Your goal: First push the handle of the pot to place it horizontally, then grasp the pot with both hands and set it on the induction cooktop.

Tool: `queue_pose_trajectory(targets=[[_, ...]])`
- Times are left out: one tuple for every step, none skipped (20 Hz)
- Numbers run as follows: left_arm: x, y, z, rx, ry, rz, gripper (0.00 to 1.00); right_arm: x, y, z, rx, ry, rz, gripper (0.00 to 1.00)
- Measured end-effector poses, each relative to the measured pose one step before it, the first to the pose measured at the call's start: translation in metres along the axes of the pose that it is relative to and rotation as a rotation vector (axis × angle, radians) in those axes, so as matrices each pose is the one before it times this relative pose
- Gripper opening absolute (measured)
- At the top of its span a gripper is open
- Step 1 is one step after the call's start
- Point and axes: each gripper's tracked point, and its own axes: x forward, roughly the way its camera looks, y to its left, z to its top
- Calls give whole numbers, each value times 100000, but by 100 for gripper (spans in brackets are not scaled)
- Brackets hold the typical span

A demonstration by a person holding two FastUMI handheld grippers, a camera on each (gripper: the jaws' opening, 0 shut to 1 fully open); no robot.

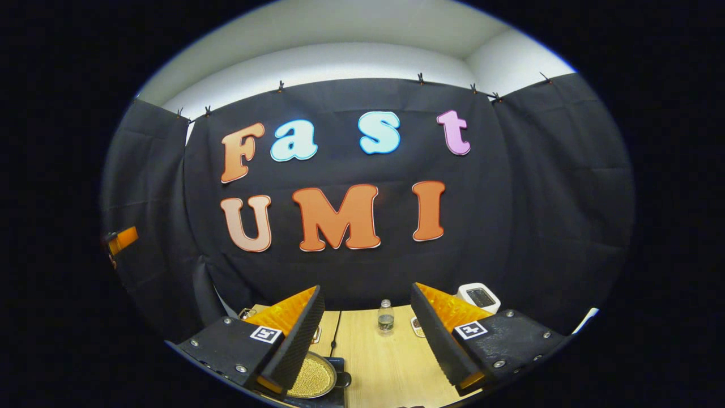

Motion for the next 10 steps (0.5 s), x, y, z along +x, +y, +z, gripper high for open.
queue_pose_trajectory(targets=[[-414,835,1271,470,-2277,1455,100,-793,-394,957,203,-1911,-1099,95],[-527,660,983,171,-2381,1355,97,-573,-520,1111,263,-3037,-1336,95],[-299,632,873,-314,-2255,1180,99,-418,-478,1122,422,-3109,-1597,95],[-326,585,107,-126,-809,1096,100,-514,-312,720,717,-2297,-1149,95],[-145,531,-285,-379,889,1005,99,-287,-218,385,610,-1350,-1091,95],[-163,398,-712,-664,1723,886,99,-245,-188,-44,26,-646,-932,95],[126,237,-751,-935,2075,630,98,62,138,-237,-719,-332,-891,95],[243,183,-689,-1137,1768,262,97,68,-8,-182,-1003,83,-664,95],[181,189,-387,-1010,1108,-132,97,-89,39,-203,-1034,197,-287,95],[135,236,-178,-387,819,-25,98,-297,-68,43,-585,50,230,95]])
